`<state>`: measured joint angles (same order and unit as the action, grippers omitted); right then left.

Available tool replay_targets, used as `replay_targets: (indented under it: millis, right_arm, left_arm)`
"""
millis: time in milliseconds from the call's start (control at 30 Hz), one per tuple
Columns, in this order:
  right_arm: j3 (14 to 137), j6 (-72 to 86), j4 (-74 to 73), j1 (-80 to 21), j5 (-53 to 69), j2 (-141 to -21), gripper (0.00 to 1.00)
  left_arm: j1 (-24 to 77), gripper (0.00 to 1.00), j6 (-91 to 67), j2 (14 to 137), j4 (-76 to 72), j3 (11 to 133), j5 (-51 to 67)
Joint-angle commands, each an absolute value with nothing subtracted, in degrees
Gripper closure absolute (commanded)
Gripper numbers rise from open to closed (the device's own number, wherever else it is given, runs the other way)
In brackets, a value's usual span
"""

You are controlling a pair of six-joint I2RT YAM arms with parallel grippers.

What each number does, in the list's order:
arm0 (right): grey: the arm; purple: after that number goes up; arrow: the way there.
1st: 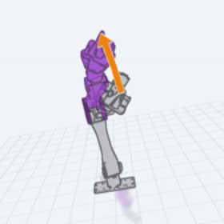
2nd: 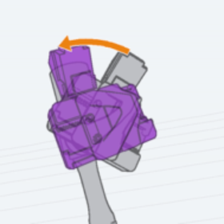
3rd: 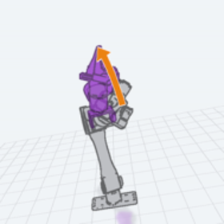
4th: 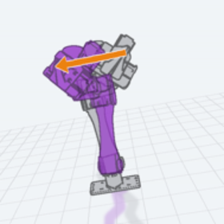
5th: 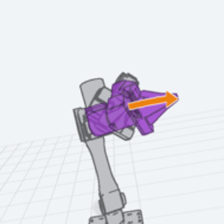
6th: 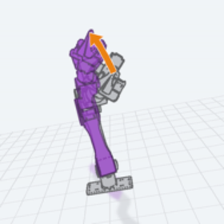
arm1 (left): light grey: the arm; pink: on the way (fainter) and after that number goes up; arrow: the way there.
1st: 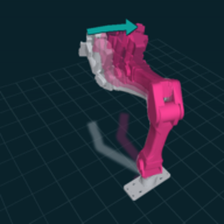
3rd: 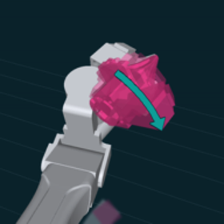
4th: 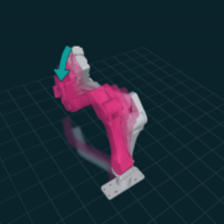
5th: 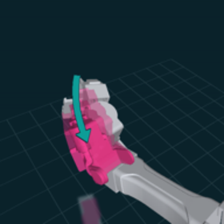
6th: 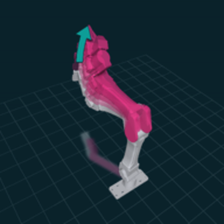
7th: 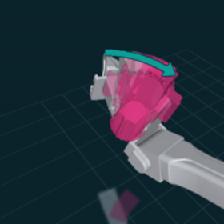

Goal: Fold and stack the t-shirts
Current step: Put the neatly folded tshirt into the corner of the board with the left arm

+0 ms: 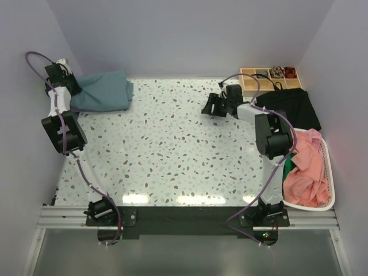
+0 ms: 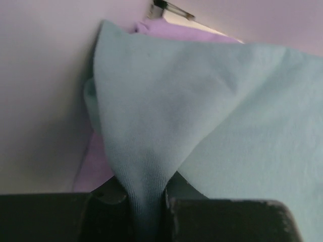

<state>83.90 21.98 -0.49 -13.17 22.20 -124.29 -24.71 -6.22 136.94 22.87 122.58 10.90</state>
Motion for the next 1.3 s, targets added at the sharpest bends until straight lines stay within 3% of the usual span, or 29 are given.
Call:
replay_targets:
  millis: [0, 33, 67, 133, 167, 433, 567, 733, 933, 1267]
  right_arm:
    - [83.23, 20.74, -5.98, -13.54, 21.8, -128.32, 0.33]
    - [83.23, 20.74, -5.98, -13.54, 21.97, -128.41, 0.33]
    - [83.41, 20.66, -6.15, -13.62, 21.97, -128.67, 0.33]
    - [83.76, 20.57, -6.42, -13.54, 22.06, -128.67, 0.33]
    - [83.85, 20.57, -6.5, -13.54, 22.23, -128.76, 0.33]
    - [83.41, 20.3, -6.33, -13.54, 22.59, -128.32, 0.33]
    - [81.13, 20.39, -5.19, -13.71, 22.76, -126.13, 0.33]
    - [78.4, 20.21, -5.45, -13.97, 21.97, -121.74, 0.33]
    - [75.76, 18.99, -7.2, -15.64, 20.22, -115.93, 0.33]
    - [67.24, 17.93, -9.22, -18.81, 13.72, -105.13, 0.33]
  left_arm:
    - [-25.93, 1.0, -3.61, 139.48, 17.58, 129.9, 7.99]
    - [-25.93, 1.0, -3.43, 140.53, 17.67, 130.42, 8.43]
    - [-25.93, 0.91, -3.34, 140.71, 17.32, 130.69, 8.7]
    - [-25.93, 0.42, -4.13, 140.45, 16.18, 129.38, 8.96]
    - [-25.84, 0.0, -4.3, 140.01, 14.95, 127.46, 9.49]
    - [-24.53, 0.0, -11.86, 129.05, 7.13, 119.54, 22.05]
    - [-19.96, 0.0, -13.1, 122.62, 7.21, 116.12, 22.68]
    - [-9.07, 0.0, -11.51, 112.97, 8.26, 109.53, 17.93]
    - [3.15, 0.0, -11.43, 100.57, 2.21, 90.99, 12.83]
    - [20.99, 0.0, -11.86, 90.18, -0.35, 73.15, 5.55]
